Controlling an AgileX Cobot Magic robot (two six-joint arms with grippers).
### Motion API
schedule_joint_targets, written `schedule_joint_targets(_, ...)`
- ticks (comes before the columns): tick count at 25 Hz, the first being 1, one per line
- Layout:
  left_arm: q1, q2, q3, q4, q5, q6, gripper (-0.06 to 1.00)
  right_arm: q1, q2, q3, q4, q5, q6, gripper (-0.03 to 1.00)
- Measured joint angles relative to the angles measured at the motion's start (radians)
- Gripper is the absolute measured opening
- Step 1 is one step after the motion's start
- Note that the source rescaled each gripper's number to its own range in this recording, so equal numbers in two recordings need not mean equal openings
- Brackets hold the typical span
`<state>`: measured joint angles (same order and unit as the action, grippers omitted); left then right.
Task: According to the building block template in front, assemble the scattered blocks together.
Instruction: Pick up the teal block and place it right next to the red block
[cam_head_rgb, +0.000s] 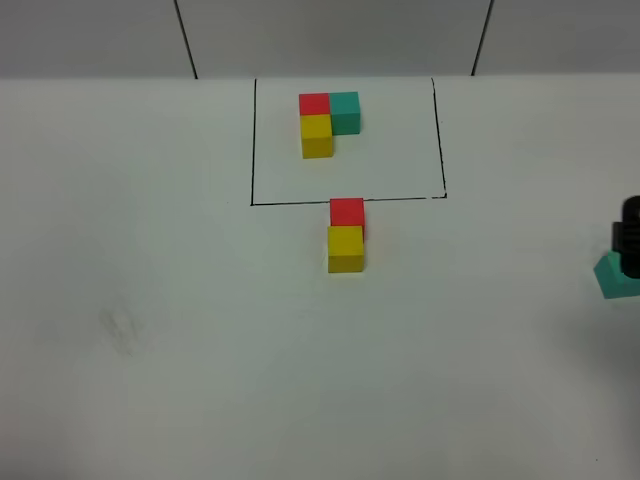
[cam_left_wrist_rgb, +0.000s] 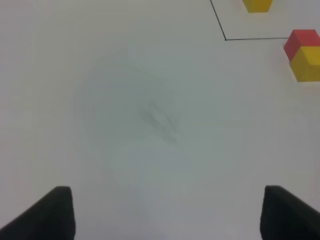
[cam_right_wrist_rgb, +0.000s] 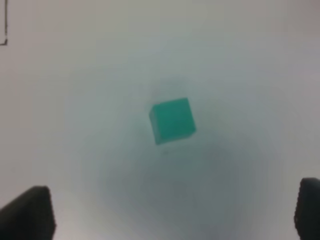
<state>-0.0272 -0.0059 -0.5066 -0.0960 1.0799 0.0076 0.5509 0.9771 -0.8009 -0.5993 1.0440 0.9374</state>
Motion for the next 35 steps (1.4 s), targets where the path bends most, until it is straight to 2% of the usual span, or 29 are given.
schedule_joint_targets(5, 0.000, 0.000, 0.000, 0.000, 0.000, 0.000, 0.78, -0.001, -0.061, 0.025, 0.009, 0.086, 0.000, 0.96)
schedule_joint_targets(11, 0.000, 0.000, 0.000, 0.000, 0.000, 0.000, 0.78, -0.001, -0.066, 0.026, 0.008, 0.109, -0.023, 0.96)
schedule_joint_targets(18, 0.000, 0.000, 0.000, 0.000, 0.000, 0.000, 0.78, -0.005, -0.066, 0.027, 0.008, 0.044, -0.143, 0.94)
schedule_joint_targets(23, 0.000, 0.000, 0.000, 0.000, 0.000, -0.001, 0.78, -0.105, -0.041, 0.027, 0.048, -0.037, -0.290, 0.94)
schedule_joint_targets(28, 0.000, 0.000, 0.000, 0.000, 0.000, -0.001, 0.78, -0.310, 0.064, 0.027, 0.207, -0.161, -0.532, 0.92)
schedule_joint_targets(32, 0.000, 0.000, 0.000, 0.000, 0.000, -0.001, 0.78, -0.471, 0.195, 0.027, 0.442, -0.284, -0.805, 0.91)
schedule_joint_targets(35, 0.000, 0.000, 0.000, 0.000, 0.000, -0.001, 0.78, -0.544, 0.284, 0.027, 0.616, -0.371, -0.978, 0.91)
